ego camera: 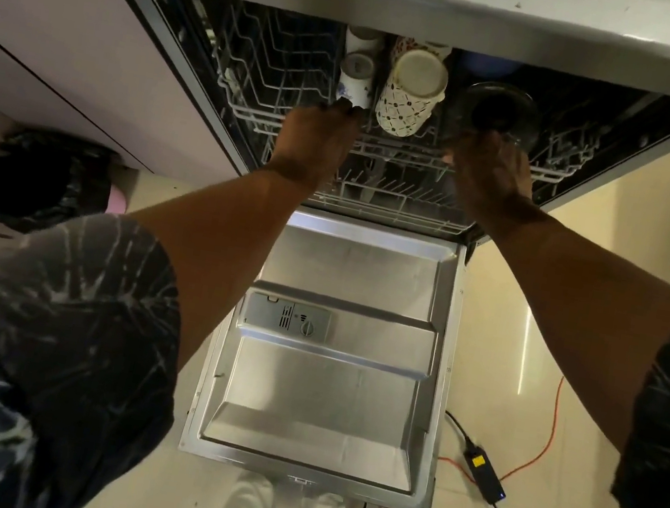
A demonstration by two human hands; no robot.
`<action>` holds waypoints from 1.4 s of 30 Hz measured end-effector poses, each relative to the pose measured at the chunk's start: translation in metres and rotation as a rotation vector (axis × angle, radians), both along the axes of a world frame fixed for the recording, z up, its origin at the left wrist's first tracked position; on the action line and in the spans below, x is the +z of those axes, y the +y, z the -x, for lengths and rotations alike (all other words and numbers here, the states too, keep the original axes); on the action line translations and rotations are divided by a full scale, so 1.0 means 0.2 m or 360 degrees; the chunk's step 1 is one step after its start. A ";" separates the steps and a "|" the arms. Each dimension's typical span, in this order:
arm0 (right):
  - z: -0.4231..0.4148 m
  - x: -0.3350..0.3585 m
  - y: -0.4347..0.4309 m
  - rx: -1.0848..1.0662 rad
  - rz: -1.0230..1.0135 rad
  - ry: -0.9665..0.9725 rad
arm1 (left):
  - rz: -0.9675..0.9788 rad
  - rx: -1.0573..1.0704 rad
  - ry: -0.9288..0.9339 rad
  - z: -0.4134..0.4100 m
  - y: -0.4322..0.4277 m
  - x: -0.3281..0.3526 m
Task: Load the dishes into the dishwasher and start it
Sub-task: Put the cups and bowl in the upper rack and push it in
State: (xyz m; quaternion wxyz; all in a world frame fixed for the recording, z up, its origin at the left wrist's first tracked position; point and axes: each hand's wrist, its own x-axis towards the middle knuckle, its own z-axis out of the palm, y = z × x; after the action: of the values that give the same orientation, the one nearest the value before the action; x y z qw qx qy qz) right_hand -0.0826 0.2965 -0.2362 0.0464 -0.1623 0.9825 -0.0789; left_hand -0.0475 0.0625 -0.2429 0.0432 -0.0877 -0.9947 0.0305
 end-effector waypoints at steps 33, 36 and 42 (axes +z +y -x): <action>-0.30 -0.27 -0.13 -0.0047 0.0110 0.0179 | -0.0294 0.0071 0.0091 -0.27 0.00 -0.30; -0.35 -0.33 -0.13 -0.0024 0.0111 0.0176 | -0.0261 -0.0049 0.0027 -0.33 -0.02 -0.38; -0.41 -0.56 -0.12 0.0048 -0.0012 -0.0081 | -0.0279 -0.0125 -0.0220 -0.39 -0.04 -0.60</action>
State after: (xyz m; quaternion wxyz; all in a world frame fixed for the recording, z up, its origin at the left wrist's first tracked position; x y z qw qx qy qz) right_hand -0.0004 0.2723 -0.3473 0.0733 -0.1749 0.9787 -0.0787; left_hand 0.0303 0.0536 -0.3633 -0.0168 -0.1243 -0.9900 -0.0643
